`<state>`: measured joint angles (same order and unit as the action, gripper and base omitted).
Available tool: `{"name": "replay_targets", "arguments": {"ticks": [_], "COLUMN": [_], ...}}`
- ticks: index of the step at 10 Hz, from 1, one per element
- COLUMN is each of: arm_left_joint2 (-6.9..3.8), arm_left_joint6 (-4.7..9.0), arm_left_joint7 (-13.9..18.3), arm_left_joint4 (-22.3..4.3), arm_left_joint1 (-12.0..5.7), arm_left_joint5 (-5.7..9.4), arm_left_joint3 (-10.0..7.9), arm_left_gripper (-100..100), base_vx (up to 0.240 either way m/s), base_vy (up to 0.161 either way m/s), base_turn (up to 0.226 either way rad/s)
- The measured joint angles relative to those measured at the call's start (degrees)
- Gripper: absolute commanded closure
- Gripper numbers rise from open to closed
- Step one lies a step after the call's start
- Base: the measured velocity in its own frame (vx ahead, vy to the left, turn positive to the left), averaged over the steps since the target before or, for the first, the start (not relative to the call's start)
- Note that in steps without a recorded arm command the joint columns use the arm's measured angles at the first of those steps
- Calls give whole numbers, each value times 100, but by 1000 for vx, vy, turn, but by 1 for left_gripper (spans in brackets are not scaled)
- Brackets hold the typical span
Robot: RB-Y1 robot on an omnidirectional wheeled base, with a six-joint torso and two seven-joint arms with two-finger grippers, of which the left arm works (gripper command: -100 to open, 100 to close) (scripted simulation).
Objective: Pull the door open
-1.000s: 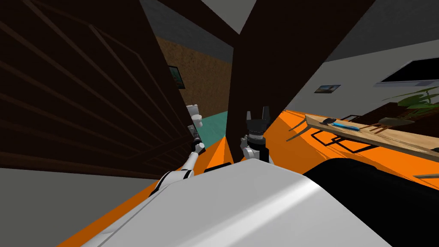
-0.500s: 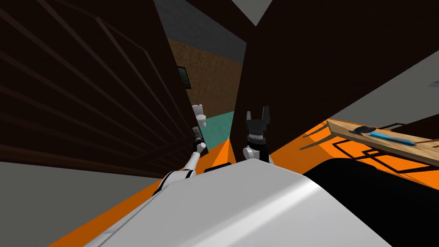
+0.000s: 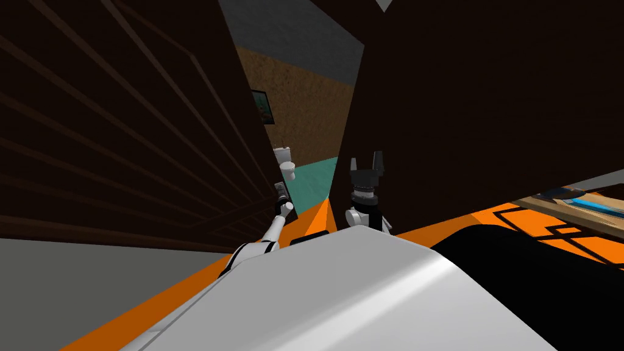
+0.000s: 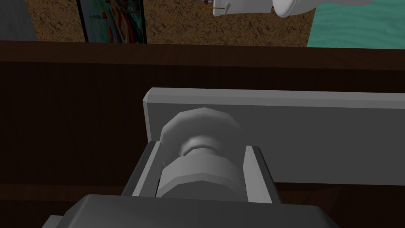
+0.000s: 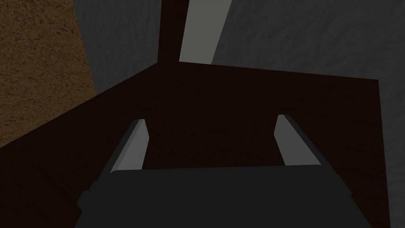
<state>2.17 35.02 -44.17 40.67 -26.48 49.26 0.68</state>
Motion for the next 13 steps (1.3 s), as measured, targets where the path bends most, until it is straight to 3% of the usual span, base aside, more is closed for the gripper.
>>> {"name": "replay_targets", "arguments": {"ticks": [4, 8, 13], "arm_left_joint2": [14, -235, -579], "arm_left_joint6": [-20, -27, -77], "arm_left_joint7": [-3, 147, 464], "arm_left_joint4": [-27, -1, -3], "arm_left_joint1": [33, 85, 191], "arm_left_joint5": [2, 2, -12], "arm_left_joint3": [5, 8, 79], "arm_left_gripper": [100, 100, 100], "base_vx": [-21, -104, -66], "base_vy": [4, 58, -11], "base_turn": [-57, -291, -203]}}
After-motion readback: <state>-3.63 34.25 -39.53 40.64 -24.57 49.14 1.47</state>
